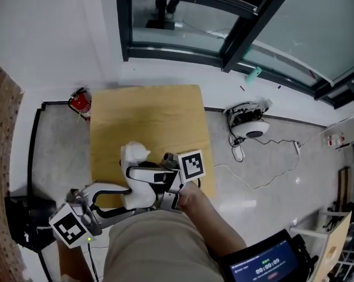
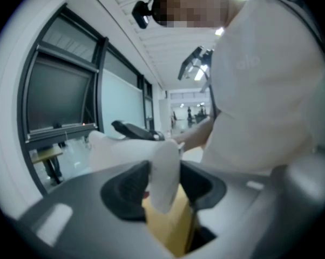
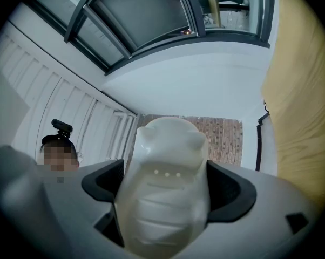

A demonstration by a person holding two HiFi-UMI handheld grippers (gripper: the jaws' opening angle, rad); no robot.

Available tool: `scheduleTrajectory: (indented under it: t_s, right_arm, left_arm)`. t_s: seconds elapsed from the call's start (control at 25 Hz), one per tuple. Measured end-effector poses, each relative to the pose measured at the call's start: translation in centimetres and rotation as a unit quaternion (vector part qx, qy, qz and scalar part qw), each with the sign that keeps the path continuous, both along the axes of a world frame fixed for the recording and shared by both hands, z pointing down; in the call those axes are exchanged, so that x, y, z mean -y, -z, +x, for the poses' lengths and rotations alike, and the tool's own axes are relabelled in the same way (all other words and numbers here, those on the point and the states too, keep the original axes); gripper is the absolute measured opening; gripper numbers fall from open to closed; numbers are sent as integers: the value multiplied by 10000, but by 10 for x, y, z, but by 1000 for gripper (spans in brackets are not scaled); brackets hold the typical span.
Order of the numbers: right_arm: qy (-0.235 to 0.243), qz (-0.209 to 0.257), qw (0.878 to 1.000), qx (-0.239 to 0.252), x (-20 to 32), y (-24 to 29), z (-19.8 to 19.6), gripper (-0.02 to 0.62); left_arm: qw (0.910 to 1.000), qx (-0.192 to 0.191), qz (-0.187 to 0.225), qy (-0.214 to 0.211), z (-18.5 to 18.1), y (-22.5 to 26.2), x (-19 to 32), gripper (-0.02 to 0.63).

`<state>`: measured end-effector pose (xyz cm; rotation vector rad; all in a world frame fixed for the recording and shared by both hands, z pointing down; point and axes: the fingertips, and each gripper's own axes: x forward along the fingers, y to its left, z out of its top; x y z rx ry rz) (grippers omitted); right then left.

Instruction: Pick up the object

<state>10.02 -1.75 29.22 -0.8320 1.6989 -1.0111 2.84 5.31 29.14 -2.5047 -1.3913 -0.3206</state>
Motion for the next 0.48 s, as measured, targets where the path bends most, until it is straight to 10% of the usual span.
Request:
scheduleTrajectory:
  t_s: [0.48]
  right_arm:
    - [-54,215,9997,102,-6,5,-7,469]
  left_arm:
    - [9991,146,236,-316,-7,1,-7,176]
